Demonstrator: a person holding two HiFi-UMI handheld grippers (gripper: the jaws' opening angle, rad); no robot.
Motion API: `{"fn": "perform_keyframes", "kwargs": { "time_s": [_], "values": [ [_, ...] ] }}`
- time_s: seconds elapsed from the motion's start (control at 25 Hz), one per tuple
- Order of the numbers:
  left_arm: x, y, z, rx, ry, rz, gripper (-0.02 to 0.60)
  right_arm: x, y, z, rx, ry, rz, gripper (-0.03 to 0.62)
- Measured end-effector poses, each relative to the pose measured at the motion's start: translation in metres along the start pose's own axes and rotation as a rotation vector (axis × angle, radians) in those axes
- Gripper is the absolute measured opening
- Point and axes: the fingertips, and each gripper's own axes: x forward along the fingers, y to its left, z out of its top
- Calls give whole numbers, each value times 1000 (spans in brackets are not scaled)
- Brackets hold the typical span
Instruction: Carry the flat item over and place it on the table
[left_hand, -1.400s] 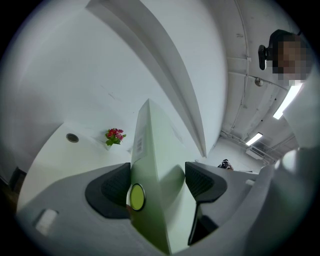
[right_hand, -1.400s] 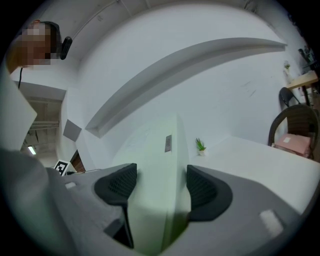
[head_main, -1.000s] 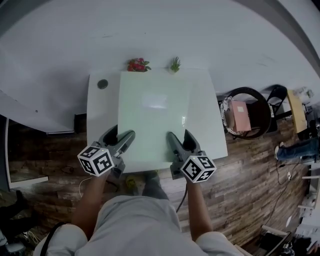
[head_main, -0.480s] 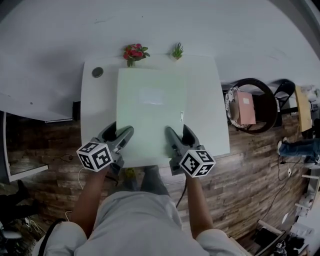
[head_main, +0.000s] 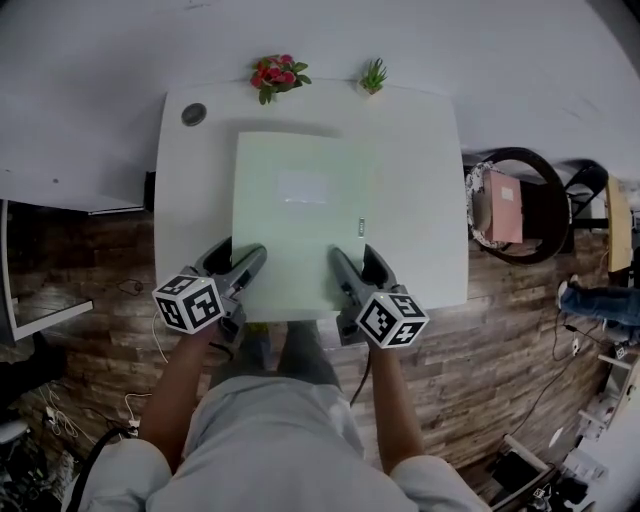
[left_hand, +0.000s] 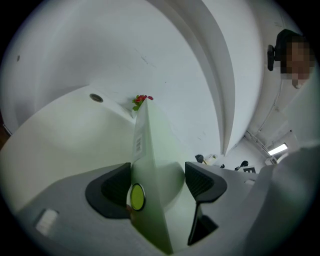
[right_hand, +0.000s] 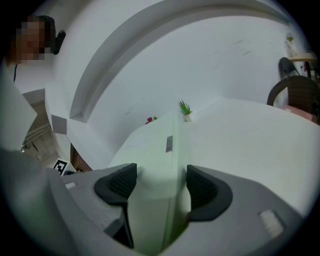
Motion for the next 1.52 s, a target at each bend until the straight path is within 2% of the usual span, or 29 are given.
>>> {"fn": "perform_keyframes", "kwargs": {
  "time_s": [0.68,1.16,1.4,1.52],
  "values": [
    [17,35,-42,-89,80,69,336,20,-29,-40,32,127,-46,307],
    [21,38,-53,-93,86,91,336,20,-33,-44,11,141,-59,307],
    [21,39,-51,-107,80,66,339,20,-34,-43,19,134,-51,307],
    [17,37,-46,-76,57,68,337,19,-32,-40,1,123,-56,307]
  ]
}}
